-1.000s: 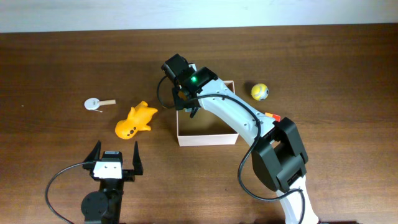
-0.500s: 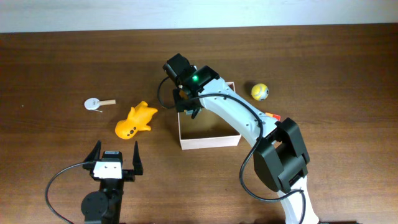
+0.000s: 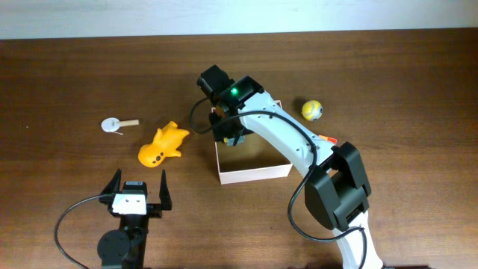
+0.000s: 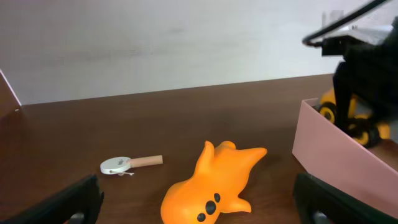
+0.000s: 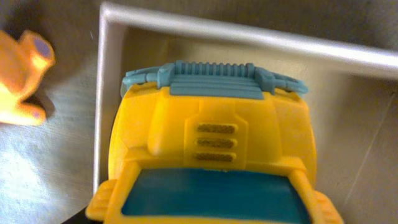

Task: Pack container
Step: 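Carry the truck with the right gripper over the box, then lower the truck into the box and open the right gripper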

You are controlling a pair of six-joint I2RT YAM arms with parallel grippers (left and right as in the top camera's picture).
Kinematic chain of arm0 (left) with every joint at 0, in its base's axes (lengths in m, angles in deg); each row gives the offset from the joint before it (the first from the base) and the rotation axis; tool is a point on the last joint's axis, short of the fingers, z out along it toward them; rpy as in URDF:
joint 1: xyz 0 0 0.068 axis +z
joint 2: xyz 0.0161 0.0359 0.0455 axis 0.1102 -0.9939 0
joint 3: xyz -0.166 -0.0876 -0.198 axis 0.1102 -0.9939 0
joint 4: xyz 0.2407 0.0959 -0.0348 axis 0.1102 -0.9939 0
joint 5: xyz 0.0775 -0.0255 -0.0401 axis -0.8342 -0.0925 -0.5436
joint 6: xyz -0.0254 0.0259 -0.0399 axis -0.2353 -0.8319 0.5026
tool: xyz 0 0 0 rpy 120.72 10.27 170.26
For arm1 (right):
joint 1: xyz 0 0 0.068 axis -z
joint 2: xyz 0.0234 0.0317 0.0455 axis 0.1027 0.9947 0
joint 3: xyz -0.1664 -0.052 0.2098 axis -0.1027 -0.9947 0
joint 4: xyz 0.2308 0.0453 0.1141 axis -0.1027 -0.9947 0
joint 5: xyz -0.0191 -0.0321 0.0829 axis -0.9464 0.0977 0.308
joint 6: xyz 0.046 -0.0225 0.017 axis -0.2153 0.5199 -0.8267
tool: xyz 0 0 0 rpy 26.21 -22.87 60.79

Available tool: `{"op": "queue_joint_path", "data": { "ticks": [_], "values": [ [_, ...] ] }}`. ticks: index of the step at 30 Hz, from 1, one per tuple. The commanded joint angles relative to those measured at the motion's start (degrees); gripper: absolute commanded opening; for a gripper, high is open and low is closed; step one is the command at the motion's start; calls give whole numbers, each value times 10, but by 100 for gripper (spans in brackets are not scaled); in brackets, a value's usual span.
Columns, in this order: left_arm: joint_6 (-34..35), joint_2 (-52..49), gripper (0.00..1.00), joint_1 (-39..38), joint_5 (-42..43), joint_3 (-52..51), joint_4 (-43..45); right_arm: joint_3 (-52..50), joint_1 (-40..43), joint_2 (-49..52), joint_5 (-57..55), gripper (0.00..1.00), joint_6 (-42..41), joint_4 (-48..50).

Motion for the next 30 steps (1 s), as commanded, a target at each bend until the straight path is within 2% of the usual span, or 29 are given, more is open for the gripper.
{"op": "queue_joint_path", "data": {
  "ticks": [1,25,26,27,30],
  "values": [
    [1,3,99,4,-2,-3,-2,7,-2,0,12,54,22,-3],
    [1,3,99,4,-2,-3,-2,7,-1,14,2,55,41,55],
    [1,3,99,4,-2,-3,-2,7,-2,17,2,56,40,56],
    [1,3,99,4,-2,-3,-2,7,-2,19,2,66,41,57],
    [1,3,99,4,-2,-3,-2,7,-2,23,2,70,41,60]
  ]
}}
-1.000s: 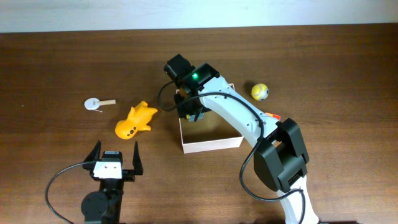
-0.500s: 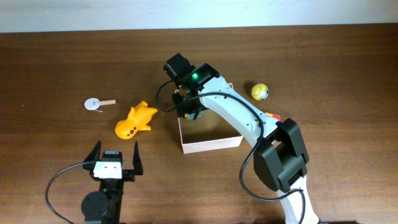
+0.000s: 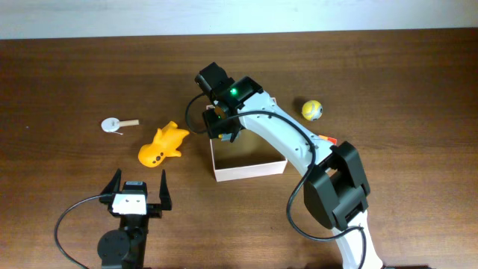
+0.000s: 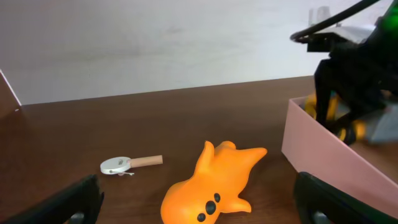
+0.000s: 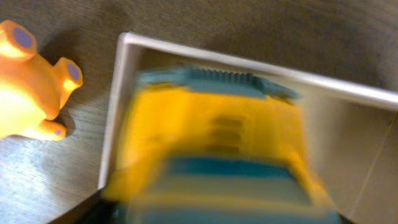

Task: Pack container
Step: 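Lower the truck into the box and open the right gripper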

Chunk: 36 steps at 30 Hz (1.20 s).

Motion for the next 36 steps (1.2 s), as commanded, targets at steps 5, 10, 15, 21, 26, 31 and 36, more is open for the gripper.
{"op": "queue_joint_path", "data": {
  "ticks": [5,10,15,21,26,31,36],
  "values": [
    [1,3,99,4,-2,-3,-1,7,-1,15,-5,72,4,7],
    [1,3,99,4,-2,-3,-1,7,-1,13,-5,71,15,6],
    [1,3,99,4,-2,-3,-1,21,15,-10,-4,71,15,-24],
    [1,3,99,4,-2,-3,-1,65,45,-47,-3,70,23,-100],
    [1,3,99,4,-2,-3,-1,76,62,-61,-2,63,38,-138],
    [1,3,99,4,-2,-3,-1,40,60,-53,-2,49,38,-160],
    [1,3,99,4,-2,-3,-1,0,53,-53,13,31,36,-157]
  ]
}}
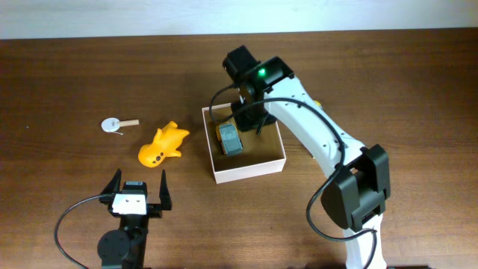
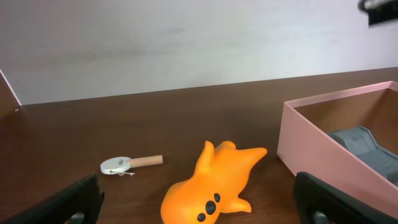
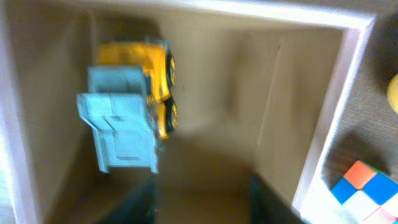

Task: Pack container
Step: 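Lower the truck into the box and open the right gripper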

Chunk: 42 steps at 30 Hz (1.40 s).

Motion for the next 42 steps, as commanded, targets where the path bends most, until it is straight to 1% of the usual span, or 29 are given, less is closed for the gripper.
{"op": "queue_joint_path", "data": {
  "ticks": [1,7,12,22,37,42],
  "values": [
    [1,3,99,4,-2,-3,-2,-22,-9,-1,12,27,-1,-2],
    [1,3,99,4,-2,-3,-2,-61,-20,-1,12,21,-5,5],
    [1,3,99,4,-2,-3,-2,-103,-29,-1,12,21,-10,28],
    [1,3,99,4,-2,-3,-2,-179,-29,-1,50,21,-12,143],
    [1,3,99,4,-2,-3,-2,-180,-29,-1,50,21,-2,235],
    [1,3,99,4,-2,-3,-2,-180,-28,-1,48,21,15,266]
  ]
}}
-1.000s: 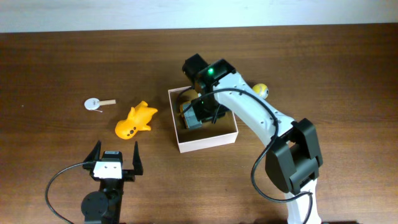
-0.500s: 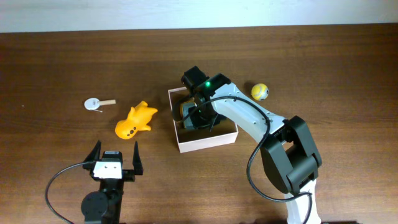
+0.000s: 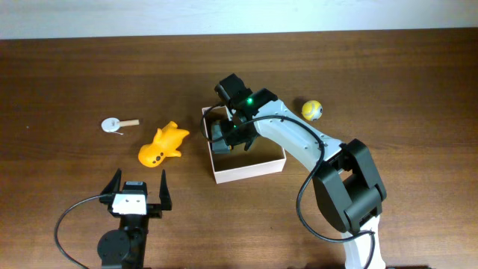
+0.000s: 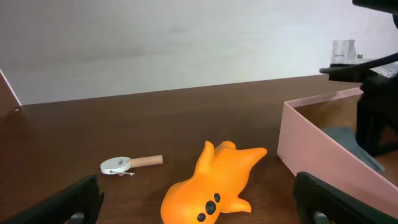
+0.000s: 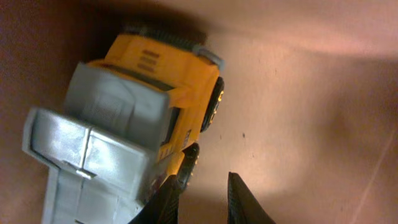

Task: Pack container
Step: 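Lower the truck into the box and open the right gripper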

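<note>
The pale pink box [image 3: 250, 170] stands mid-table; its near wall [image 4: 320, 155] shows in the left wrist view. Inside it lies the yellow toy truck [image 5: 165, 87] with a grey dump bed, at the box's left side [image 3: 219, 139]. My right gripper [image 5: 205, 198] is down inside the box, jaws a narrow gap apart with only the box floor between them; its left finger [image 5: 177, 186] touches the truck's wheel. An orange fish toy [image 3: 162, 146] lies left of the box. My left gripper [image 3: 139, 192] rests open near the front edge, the fish [image 4: 214, 183] ahead of it.
A white disc with a short wooden handle [image 3: 118, 123] lies at the far left. Right of the box sits a yellow ball [image 3: 312, 110]. The right arm [image 3: 299, 138] arches across the box's far right corner.
My right gripper has dropped from above the box's back edge down into the box beside the truck, jaws narrower. The truck lies a little further left. Left arm unchanged.
My right gripper held the yellow truck over the box's left rim, then slightly lower with the box shifted left. Later the truck lay in the box with the gripper open above. Now the gripper is low beside the truck.
</note>
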You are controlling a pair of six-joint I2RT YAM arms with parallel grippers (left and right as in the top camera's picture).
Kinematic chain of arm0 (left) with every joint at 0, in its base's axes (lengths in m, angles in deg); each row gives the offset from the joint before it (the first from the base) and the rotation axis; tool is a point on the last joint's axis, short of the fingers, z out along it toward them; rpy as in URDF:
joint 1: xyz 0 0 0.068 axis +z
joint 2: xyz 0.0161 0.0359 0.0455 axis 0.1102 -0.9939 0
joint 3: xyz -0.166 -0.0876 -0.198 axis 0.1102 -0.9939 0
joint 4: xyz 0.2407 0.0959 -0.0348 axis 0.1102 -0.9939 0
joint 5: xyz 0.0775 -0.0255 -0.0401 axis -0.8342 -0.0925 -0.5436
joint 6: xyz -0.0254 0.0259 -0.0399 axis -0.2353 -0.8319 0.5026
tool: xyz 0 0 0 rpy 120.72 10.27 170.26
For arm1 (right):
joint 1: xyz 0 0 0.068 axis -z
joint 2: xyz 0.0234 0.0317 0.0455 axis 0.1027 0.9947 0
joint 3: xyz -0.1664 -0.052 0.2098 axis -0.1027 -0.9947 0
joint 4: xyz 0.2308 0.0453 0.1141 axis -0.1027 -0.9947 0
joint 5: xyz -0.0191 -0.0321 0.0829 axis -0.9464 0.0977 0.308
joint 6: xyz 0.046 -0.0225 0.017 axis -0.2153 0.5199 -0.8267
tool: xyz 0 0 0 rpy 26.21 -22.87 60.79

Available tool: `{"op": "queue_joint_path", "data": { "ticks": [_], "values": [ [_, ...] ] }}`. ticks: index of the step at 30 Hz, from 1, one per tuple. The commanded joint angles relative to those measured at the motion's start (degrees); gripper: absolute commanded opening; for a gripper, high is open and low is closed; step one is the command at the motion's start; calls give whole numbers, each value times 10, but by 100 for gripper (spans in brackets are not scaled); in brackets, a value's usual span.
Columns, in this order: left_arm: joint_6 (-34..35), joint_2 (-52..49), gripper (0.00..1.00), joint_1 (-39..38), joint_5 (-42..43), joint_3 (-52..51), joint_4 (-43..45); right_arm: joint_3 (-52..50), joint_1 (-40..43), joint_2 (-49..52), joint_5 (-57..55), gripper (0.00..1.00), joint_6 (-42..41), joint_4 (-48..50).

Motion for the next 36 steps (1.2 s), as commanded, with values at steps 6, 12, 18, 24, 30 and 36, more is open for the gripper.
{"op": "queue_joint_path", "data": {
  "ticks": [6,12,18,24,30,36],
  "values": [
    [1,3,99,4,-2,-3,-2,-3,-3,-1,2,22,40,44],
    [1,3,99,4,-2,-3,-2,-3,-3,-1,1,22,55,58],
    [1,3,99,4,-2,-3,-2,-3,5,-1,-19,22,51,48],
    [1,3,99,4,-2,-3,-2,-3,36,-1,-34,22,9,31],
    [1,3,99,4,-2,-3,-2,-3,63,-1,-35,22,-16,22],
    [1,3,99,4,-2,-3,-2,-3,75,-1,-47,22,-52,22]
  ]
}}
